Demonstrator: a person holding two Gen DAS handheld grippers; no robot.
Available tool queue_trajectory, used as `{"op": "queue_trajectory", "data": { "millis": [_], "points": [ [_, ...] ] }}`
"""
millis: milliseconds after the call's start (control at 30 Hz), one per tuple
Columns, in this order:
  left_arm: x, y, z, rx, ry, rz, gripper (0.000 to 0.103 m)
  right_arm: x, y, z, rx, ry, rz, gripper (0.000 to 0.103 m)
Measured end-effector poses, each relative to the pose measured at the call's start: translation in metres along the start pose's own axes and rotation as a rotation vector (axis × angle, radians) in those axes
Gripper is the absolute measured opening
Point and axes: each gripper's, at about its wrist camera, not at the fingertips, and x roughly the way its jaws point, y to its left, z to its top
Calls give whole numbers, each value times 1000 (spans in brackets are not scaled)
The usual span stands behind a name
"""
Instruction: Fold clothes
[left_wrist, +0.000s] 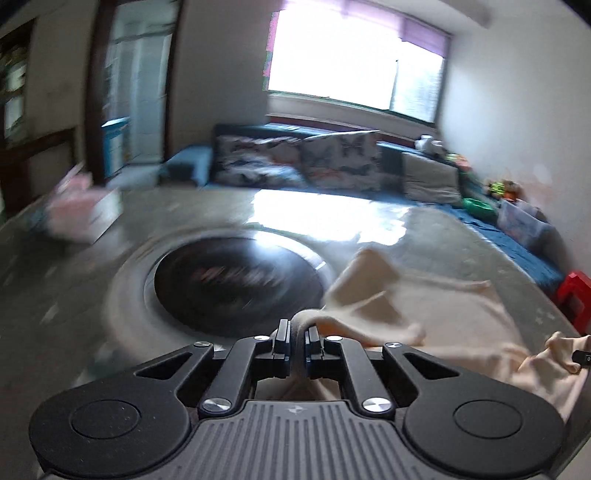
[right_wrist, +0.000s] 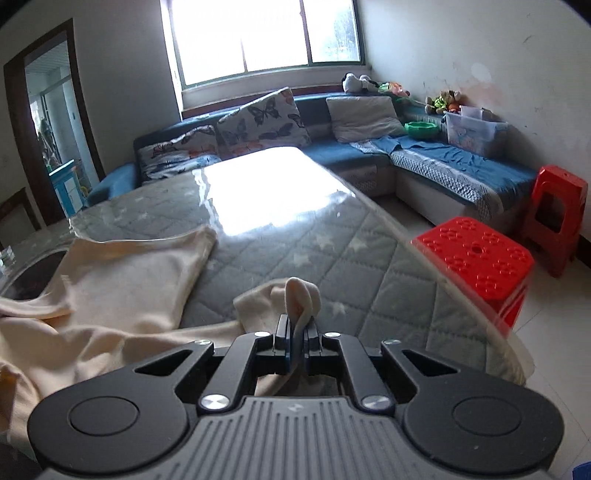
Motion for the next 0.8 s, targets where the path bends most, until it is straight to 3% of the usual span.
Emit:
{"op": "queue_trajectory", "data": {
  "millis": [300, 400, 567, 800],
  "points": [
    [-13, 44, -51, -137, 108, 78, 10, 9, -3, -9, -24, 23, -26, 22],
    [-13, 46, -44, -141, 102, 88, 21, 9, -2, -5, -48, 18, -45, 27],
    [-17, 47, -32, -112, 73, 141, 55, 1, -2, 4, -63, -13, -61, 37],
    [-17, 34, -12, -56, 34, 132, 65, 0, 22, 17, -138, -33, 26, 43]
  ]
}}
